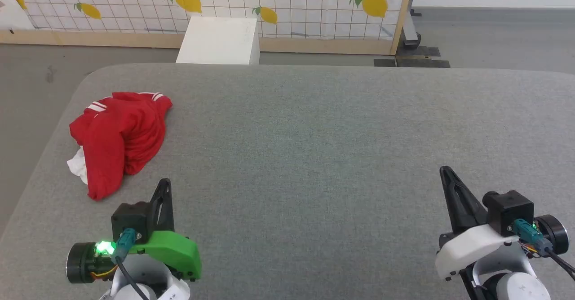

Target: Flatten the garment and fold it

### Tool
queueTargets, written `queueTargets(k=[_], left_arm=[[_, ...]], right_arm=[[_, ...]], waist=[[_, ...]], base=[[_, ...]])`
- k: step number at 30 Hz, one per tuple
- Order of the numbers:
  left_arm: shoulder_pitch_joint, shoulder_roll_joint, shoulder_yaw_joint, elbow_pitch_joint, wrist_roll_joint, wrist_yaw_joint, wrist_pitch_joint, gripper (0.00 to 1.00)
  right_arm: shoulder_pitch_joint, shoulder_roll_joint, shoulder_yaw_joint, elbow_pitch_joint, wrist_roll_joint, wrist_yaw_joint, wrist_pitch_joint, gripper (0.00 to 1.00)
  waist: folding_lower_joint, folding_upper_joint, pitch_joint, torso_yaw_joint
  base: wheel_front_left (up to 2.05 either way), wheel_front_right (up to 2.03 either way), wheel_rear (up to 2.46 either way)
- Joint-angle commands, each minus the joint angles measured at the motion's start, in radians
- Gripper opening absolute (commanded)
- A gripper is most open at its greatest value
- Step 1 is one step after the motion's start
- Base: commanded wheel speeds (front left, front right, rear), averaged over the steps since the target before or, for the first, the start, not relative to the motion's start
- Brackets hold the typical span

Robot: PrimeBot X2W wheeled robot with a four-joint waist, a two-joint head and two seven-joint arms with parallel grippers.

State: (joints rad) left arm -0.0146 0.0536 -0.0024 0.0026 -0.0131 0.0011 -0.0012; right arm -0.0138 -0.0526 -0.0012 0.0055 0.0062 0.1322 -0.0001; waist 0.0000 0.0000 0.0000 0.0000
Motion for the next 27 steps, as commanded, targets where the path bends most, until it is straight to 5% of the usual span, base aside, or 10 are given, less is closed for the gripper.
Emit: queueTargets(k=[1,27], left_arm=[[0.015,-0.003,0.002,-0.003,0.013,-0.001,0.001,0.0],[0.015,-0.003,0.002,-0.003,0.013,-0.001,0.001,0.0]], right_arm=[[0.014,0.002,0.001,-0.005,-0.006,-0.002,0.0,0.0],[0.014,0.002,0.001,-0.005,-0.006,-0.002,0.0,0.0]], waist=[[0.0,0.0,0.0,0.0],[0.0,0.0,0.0,0.0]], base=[[0.0,0.0,0.0],[0.0,0.0,0.0]])
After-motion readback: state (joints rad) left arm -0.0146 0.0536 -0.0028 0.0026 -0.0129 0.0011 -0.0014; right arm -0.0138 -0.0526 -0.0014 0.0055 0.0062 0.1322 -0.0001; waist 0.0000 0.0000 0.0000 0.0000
